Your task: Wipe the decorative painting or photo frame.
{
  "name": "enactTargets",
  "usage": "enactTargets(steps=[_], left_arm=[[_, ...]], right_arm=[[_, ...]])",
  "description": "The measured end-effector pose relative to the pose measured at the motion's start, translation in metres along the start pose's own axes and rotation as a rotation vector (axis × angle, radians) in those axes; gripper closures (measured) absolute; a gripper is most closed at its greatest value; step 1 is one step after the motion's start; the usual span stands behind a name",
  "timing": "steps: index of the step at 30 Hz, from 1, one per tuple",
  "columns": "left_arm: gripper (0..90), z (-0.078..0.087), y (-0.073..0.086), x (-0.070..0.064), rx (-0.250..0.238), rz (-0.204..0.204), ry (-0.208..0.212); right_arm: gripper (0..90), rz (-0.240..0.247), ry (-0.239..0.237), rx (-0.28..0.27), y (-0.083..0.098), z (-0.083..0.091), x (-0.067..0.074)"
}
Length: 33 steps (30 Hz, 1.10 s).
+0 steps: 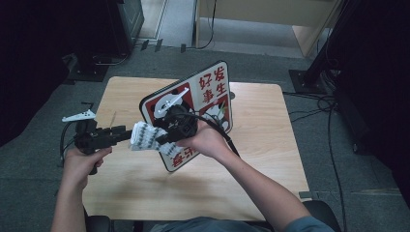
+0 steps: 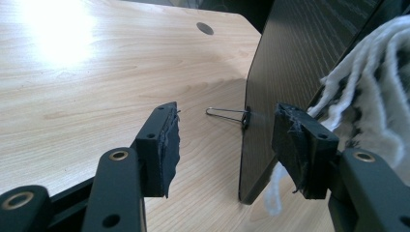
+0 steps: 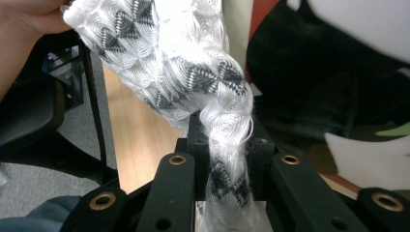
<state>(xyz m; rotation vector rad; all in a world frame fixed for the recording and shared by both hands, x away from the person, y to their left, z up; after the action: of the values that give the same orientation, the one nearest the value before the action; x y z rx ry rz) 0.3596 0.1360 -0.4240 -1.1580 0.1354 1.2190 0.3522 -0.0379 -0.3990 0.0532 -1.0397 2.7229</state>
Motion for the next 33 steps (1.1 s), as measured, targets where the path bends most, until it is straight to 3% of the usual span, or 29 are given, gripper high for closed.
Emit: enactTargets(steps=[33], left_arm=[[43.5,-0.001,-0.001,-0.012,0.016,-0.029,0.008]], right_arm=[[79.1,-0.042,-0.037,0.040,0.032,-0.030,0.004]])
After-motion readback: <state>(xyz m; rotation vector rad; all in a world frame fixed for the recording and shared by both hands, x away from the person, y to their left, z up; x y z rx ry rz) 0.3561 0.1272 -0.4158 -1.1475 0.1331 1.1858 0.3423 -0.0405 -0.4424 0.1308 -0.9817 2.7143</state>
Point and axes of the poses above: each handheld gripper's, and its own axes: z roughly backward along the jaws, y roughly out of its underside, x roughly to its left, the point moved 8 cm from there along -z, roughly forward along the jaws, and after that the axes turned 15 degrees about z, right-handed, at the moved point
